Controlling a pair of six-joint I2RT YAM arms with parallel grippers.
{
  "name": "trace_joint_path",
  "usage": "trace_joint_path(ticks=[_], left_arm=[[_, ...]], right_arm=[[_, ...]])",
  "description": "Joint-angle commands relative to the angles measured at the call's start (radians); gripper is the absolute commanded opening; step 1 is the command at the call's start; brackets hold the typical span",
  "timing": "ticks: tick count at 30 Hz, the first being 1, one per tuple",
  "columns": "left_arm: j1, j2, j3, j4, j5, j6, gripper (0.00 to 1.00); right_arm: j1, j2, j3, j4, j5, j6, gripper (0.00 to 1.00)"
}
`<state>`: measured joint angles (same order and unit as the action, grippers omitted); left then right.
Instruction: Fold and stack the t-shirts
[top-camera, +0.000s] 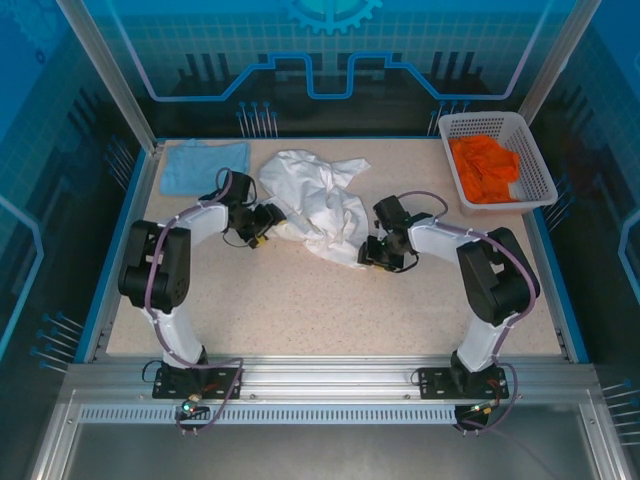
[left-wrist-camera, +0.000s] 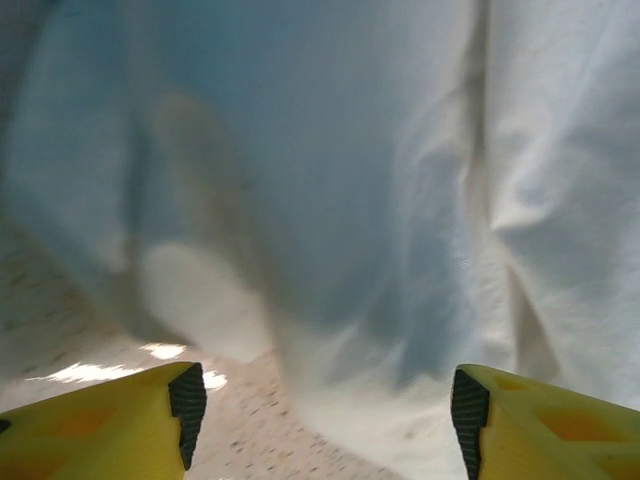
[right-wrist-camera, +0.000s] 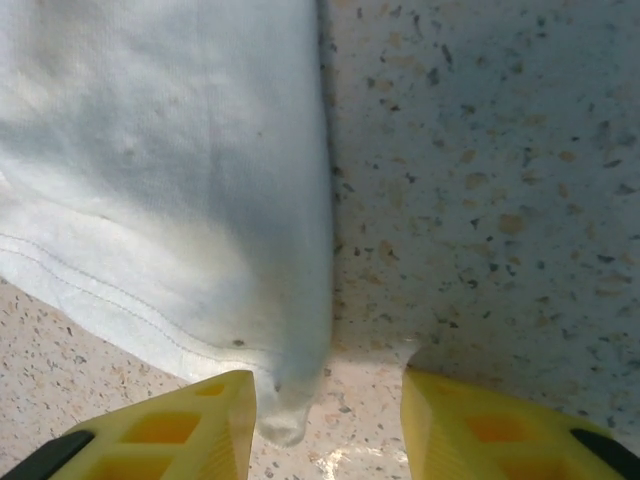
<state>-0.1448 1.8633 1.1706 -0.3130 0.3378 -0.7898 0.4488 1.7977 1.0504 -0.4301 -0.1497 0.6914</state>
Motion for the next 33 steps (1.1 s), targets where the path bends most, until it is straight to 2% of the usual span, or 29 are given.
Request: trace_joint_path(ticks=[1,4,9,13,17,20,26,27,29,31,33], left_arm=[[-0.001,0.040,0.047,0.047,0.083,-0.037,0.63],[-0.001,0.080,0.089,0.057,0.123,-0.040,0.46],[0.001,0.099,0.166,0.006,0.131,-0.005,0.00],[0.002,0.017,0.197,-0.044,0.124,0.012,0.00],[0.006,-0.109,0.219,-0.112,0.063,0.009,0.00],[0.018,-0.187,0.235,-0.144,0.006,-0.012,0.08],[0.030,-0.240,0.256,-0.114,-0.062,-0.093,0.12],[0.031,-0.220,0.272,-0.122,-0.061,-0.100,0.19],[0.030,-0.170,0.320,-0.168,-0.041,-0.104,0.44],[0.030,-0.144,0.331,-0.191,-0.023,-0.101,0.51],[0.030,-0.163,0.289,-0.189,-0.051,-0.102,0.62]], right_arm=[[0.043,0.071,0.036,0.034,-0.054,0.011,0.35],[0.044,0.088,0.035,0.036,-0.039,0.014,0.22],[0.040,0.001,0.009,0.008,0.029,-0.008,0.03],[0.016,-0.170,-0.052,-0.017,0.104,-0.017,0.00],[-0.086,-0.366,-0.145,-0.035,0.116,0.002,0.00],[-0.174,-0.493,-0.195,-0.073,0.107,-0.006,0.00],[-0.308,-0.612,-0.202,-0.166,0.093,-0.063,0.00],[-0.324,-0.617,-0.208,-0.170,0.086,-0.067,0.00],[-0.342,-0.623,-0.221,-0.174,0.066,-0.070,0.00],[-0.343,-0.626,-0.235,-0.170,0.045,-0.069,0.00],[-0.342,-0.630,-0.253,-0.166,0.028,-0.066,0.00]])
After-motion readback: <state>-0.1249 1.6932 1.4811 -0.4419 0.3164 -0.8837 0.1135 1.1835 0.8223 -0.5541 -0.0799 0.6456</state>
